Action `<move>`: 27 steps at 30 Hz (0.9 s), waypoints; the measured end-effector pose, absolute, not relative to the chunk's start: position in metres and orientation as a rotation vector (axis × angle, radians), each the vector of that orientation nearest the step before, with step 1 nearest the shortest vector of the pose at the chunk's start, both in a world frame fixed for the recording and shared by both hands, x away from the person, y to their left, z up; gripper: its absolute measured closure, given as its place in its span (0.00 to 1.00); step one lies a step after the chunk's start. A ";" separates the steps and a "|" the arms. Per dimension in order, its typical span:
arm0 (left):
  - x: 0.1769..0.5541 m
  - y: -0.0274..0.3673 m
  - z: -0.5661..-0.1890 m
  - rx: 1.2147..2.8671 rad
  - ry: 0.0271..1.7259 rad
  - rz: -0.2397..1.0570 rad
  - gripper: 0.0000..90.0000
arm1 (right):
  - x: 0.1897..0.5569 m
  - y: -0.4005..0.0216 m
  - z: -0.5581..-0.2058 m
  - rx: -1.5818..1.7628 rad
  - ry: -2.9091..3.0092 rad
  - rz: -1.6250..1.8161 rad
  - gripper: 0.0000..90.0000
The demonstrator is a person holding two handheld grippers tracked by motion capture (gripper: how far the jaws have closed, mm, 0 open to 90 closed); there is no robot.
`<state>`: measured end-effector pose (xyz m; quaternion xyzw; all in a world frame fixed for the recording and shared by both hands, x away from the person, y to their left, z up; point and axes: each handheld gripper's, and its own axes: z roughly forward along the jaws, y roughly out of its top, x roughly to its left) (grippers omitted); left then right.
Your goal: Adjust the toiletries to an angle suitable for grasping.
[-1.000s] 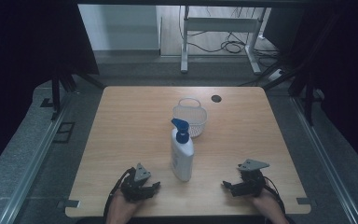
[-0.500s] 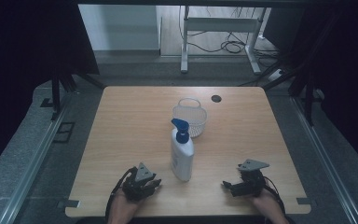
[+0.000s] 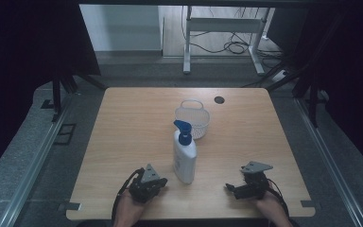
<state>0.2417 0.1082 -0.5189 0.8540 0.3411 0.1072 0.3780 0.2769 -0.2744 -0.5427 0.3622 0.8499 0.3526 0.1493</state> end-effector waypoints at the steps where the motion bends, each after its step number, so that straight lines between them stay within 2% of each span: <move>1: 0.242 0.107 -0.519 2.177 0.868 0.270 0.99 | 0.277 -0.274 -0.543 1.040 2.444 1.014 0.03; 27: 0.256 0.071 -0.522 2.187 0.783 0.201 0.99 | 0.278 -0.274 -0.543 1.038 2.445 1.011 0.03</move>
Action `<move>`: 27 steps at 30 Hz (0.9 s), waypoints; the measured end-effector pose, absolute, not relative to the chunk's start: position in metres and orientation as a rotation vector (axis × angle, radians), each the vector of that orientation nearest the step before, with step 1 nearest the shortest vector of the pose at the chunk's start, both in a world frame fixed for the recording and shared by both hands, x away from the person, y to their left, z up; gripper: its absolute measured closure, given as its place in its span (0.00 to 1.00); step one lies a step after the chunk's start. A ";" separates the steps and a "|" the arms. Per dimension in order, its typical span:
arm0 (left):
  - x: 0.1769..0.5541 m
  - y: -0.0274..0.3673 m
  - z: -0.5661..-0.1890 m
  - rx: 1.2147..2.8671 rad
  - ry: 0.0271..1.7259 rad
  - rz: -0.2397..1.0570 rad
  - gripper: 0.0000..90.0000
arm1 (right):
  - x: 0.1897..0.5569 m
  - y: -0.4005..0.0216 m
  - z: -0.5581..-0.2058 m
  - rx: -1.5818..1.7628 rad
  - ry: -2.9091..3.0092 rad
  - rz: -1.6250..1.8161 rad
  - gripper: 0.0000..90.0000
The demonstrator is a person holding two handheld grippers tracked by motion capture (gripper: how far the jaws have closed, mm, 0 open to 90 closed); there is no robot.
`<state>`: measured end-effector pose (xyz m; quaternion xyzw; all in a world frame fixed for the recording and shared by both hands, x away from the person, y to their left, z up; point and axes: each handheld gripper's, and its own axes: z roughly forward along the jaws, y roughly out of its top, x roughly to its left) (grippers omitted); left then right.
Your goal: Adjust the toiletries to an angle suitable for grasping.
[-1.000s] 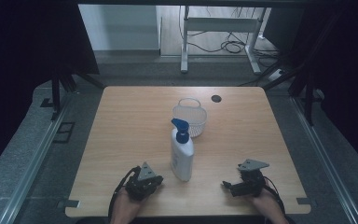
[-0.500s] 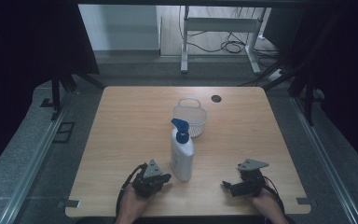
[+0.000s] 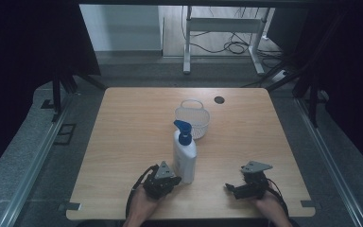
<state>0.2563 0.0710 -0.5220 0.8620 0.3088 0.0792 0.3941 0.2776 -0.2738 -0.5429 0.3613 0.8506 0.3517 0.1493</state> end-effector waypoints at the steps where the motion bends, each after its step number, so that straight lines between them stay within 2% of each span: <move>1: 0.257 0.070 -0.522 2.189 0.781 0.203 0.99 | 0.278 -0.274 -0.543 1.038 2.445 1.010 0.03; 27: 0.271 0.044 -0.518 2.203 0.783 0.211 0.99 | 0.278 -0.274 -0.543 1.039 2.445 1.010 0.02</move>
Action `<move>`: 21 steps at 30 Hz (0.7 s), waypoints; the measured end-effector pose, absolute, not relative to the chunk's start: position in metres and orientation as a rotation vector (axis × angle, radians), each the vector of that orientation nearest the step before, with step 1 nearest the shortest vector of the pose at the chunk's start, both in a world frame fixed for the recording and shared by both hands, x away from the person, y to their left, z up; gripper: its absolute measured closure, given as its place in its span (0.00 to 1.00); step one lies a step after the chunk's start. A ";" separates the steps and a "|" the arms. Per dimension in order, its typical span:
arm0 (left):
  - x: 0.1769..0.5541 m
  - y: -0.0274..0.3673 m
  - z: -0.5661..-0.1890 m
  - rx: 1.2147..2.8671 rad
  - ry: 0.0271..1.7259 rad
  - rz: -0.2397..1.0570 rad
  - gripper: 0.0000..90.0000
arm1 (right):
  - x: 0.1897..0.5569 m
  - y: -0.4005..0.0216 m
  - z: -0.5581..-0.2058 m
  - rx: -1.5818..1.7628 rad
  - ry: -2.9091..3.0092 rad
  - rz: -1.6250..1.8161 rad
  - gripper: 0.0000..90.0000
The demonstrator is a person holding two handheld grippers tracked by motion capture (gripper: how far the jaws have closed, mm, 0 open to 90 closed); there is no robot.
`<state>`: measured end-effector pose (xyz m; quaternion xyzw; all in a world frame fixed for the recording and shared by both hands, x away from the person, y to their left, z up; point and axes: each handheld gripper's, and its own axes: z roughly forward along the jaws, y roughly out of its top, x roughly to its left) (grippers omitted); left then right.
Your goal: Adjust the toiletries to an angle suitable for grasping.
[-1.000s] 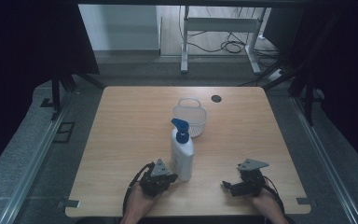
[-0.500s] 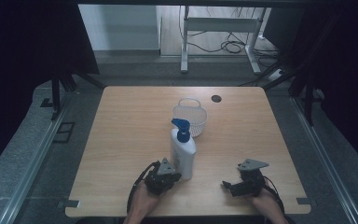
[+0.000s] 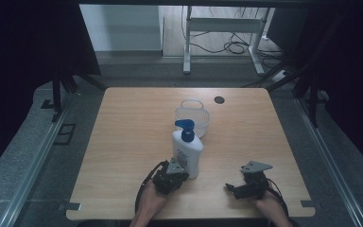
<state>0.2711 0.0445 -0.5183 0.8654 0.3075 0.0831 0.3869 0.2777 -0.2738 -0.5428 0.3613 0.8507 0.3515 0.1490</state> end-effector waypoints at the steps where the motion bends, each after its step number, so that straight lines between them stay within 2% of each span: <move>1: 0.272 0.043 -0.518 2.203 0.783 0.211 0.99 | 0.278 -0.274 -0.543 1.038 2.445 1.010 0.02; 12: 0.275 0.039 -0.517 2.195 0.789 0.206 0.98 | 0.278 -0.274 -0.543 1.038 2.445 1.010 0.02; 21: 0.264 0.055 -0.507 2.196 0.774 0.217 0.95 | 0.278 -0.274 -0.543 1.038 2.445 1.010 0.02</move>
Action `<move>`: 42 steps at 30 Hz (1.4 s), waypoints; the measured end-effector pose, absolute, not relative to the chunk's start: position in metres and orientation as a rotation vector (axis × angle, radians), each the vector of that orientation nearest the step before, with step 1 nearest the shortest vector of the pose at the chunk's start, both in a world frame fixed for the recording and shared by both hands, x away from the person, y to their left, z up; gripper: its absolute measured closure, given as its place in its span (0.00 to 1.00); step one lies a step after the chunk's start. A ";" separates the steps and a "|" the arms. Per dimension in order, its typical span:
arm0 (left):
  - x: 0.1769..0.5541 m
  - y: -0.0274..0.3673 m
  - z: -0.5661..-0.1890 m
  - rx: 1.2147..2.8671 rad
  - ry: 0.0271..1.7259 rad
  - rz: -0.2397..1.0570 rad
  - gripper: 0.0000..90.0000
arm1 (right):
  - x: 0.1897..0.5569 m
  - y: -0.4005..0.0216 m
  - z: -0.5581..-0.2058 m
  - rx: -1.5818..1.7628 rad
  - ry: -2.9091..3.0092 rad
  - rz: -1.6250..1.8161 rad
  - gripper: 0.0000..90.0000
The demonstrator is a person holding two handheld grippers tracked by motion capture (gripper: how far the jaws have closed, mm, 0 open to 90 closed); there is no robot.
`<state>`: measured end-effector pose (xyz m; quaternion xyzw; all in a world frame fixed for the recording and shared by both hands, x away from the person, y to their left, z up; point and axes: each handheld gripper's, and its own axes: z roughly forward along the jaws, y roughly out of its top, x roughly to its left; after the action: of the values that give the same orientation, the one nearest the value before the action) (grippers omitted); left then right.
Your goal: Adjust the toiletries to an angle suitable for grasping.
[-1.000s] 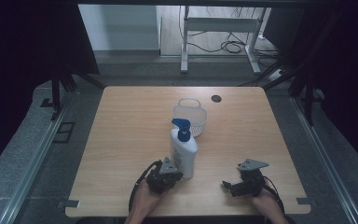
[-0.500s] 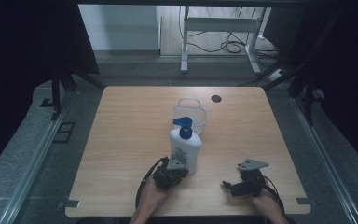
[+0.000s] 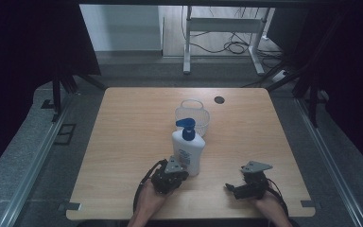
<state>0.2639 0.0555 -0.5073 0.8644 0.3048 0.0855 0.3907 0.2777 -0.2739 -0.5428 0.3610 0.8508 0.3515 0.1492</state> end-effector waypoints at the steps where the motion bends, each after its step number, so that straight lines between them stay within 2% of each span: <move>1: 0.262 0.058 -0.508 2.194 0.778 0.214 0.94 | 0.278 -0.274 -0.543 1.038 2.446 1.010 0.02; 5: 0.259 0.065 -0.511 2.188 0.791 0.211 0.92 | 0.278 -0.274 -0.543 1.038 2.445 1.011 0.02; 14: 0.252 0.084 -0.512 2.177 0.832 0.221 0.80 | 0.278 -0.273 -0.543 1.032 2.455 1.008 0.00; 17: 0.249 0.089 -0.513 2.168 0.850 0.235 0.74 | 0.278 -0.273 -0.543 1.030 2.457 1.009 0.00; 22: 0.247 0.095 -0.520 2.175 0.889 0.251 0.58 | 0.278 -0.273 -0.543 1.030 2.458 1.009 0.00; 23: 0.247 0.095 -0.522 2.180 0.895 0.254 0.58 | 0.278 -0.273 -0.543 1.030 2.457 1.007 0.00; 33: 0.244 0.106 -0.532 2.184 0.953 0.287 0.32 | 0.278 -0.273 -0.543 1.029 2.459 1.006 0.00; 42: 0.243 0.106 -0.539 2.209 0.986 0.314 0.21 | 0.278 -0.273 -0.543 1.029 2.459 1.006 0.00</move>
<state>0.2434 0.1057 -0.5390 0.8504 0.3797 0.1208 0.3437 0.2781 -0.2729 -0.5430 0.3573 0.8538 0.3495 0.1459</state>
